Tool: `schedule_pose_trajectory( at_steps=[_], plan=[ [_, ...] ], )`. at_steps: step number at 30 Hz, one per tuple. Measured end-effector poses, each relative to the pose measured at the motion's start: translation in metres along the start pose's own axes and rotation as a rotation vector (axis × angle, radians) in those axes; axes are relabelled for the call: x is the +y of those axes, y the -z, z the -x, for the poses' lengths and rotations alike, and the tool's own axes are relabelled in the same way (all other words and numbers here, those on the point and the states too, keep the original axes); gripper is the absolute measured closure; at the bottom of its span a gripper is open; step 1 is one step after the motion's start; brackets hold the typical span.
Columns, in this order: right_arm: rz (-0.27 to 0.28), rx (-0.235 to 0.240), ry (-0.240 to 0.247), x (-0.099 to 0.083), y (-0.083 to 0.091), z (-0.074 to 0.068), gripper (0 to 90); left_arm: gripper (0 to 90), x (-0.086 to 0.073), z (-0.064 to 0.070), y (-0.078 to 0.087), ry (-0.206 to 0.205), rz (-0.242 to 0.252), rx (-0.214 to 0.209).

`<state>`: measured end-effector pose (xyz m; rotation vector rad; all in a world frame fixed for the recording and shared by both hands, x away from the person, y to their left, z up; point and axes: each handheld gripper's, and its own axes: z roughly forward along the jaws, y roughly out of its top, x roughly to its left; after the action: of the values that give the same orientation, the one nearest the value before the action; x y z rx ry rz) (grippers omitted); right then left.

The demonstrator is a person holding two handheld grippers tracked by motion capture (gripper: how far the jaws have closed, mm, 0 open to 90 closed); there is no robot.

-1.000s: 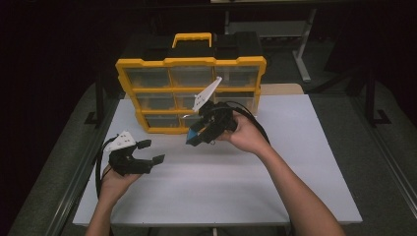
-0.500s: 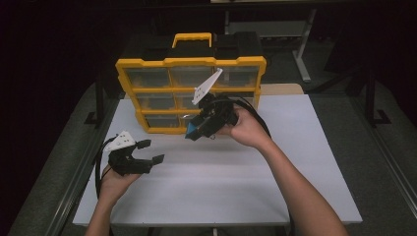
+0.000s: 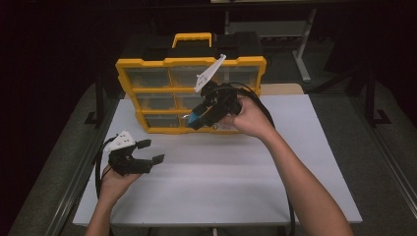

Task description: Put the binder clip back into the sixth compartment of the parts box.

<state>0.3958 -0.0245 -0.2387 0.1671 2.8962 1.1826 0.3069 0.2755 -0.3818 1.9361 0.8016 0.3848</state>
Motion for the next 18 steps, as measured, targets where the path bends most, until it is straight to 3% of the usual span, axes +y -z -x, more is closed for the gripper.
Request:
schedule_pose_trajectory(
  at_steps=[18],
  plan=[
    [0.003,-0.058,-0.035,0.002,0.024,0.016,48.6,20.8,0.0,0.0,0.0,-0.001,-0.001,-0.001]
  ],
)
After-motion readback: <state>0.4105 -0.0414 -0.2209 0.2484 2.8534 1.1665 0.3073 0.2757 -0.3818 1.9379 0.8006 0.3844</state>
